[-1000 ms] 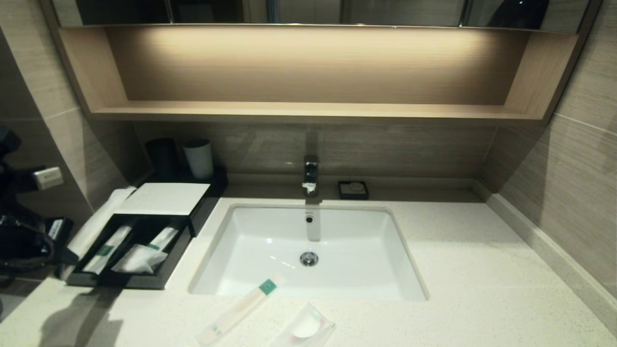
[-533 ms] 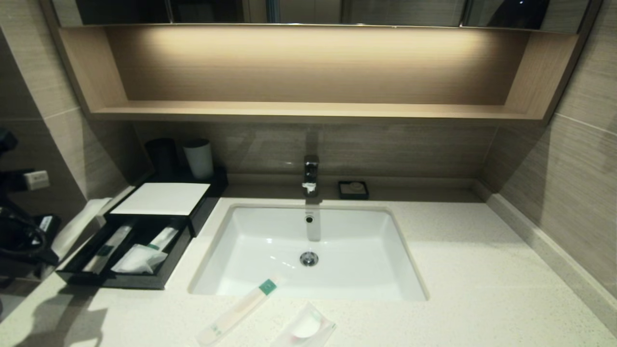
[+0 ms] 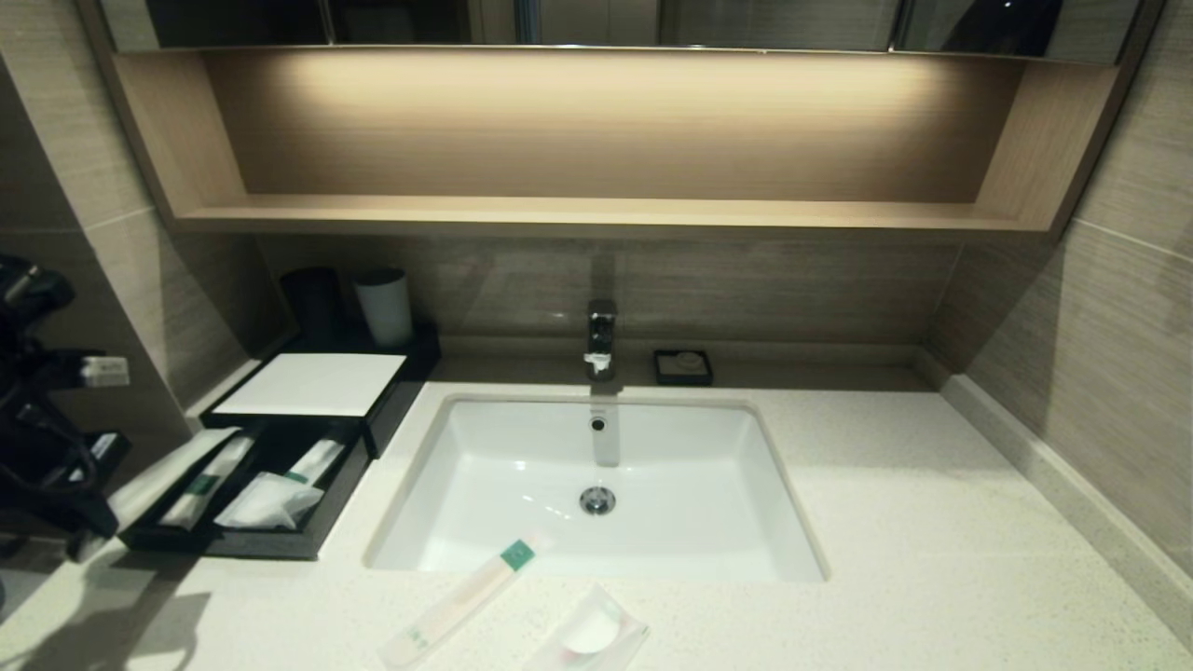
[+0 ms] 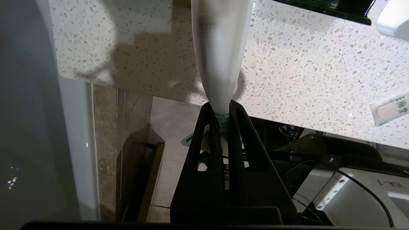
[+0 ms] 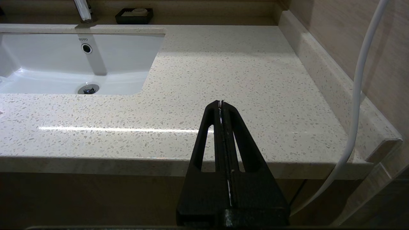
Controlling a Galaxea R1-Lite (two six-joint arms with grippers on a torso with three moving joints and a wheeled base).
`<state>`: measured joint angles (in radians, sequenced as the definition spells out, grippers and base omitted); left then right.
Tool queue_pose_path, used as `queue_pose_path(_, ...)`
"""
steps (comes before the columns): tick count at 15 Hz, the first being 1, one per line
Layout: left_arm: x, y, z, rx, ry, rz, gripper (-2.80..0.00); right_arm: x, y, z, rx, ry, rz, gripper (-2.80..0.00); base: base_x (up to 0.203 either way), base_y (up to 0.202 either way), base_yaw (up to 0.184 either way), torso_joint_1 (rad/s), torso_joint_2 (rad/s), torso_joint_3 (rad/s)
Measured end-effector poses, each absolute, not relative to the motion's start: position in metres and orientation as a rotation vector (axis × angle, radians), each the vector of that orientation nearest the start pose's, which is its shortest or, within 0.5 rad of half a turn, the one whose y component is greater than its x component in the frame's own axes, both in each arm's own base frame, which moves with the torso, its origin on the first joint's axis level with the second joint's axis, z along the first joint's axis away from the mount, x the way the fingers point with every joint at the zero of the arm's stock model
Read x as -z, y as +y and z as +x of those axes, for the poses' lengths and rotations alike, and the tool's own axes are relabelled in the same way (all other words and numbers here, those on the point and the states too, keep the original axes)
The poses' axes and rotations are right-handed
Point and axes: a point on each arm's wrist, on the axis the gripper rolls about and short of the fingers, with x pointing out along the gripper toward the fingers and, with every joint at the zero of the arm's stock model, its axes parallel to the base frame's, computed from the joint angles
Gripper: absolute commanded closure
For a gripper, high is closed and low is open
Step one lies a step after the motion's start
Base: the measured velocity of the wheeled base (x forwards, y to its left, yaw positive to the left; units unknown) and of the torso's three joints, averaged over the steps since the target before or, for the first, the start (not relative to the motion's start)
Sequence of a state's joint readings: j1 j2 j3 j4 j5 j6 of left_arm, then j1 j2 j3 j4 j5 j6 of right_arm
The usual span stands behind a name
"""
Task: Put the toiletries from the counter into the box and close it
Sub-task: Place the bathroom toiletry into the drawer
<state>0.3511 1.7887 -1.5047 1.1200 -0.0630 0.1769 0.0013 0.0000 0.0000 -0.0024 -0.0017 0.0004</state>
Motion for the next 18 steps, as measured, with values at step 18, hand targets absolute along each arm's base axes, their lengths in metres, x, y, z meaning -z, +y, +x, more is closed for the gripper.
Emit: queue_pose_path(18,-0.185,0.109,0.312,-0.062,1.424,-0.103,0.0,-0.076,0.0,-0.023,0.0,-0.003,0.0,0.0,0.0,0.0,0.0,0.0,0.0,0.0)
